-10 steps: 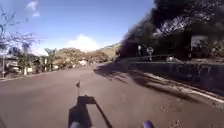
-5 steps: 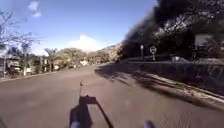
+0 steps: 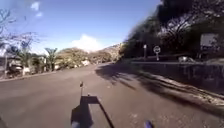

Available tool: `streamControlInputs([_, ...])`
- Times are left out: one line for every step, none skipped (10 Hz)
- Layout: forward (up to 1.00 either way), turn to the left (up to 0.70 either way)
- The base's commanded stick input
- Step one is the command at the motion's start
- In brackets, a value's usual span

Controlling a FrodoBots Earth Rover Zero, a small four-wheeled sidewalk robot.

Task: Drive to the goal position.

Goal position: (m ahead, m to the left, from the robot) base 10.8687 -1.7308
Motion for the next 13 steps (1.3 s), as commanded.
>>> streamControlInputs([0.70, 0.00])
streamControlInputs([0.70, 0.00])
streamControlInputs([0.70, 0.00])
streamControlInputs([0.70, 0.00])
streamControlInputs([0.70, 0.00])
streamControlInputs([0.70, 0.00])
streamControlInputs([0.70, 0.00])
streamControlInputs([0.70, 0.00])
streamControlInputs([0.70, 0.00])
streamControlInputs([0.70, 0.00])
streamControlInputs([0.70, -0.35])
streamControlInputs([0.70, -0.35])
streamControlInputs([0.70, -0.35])
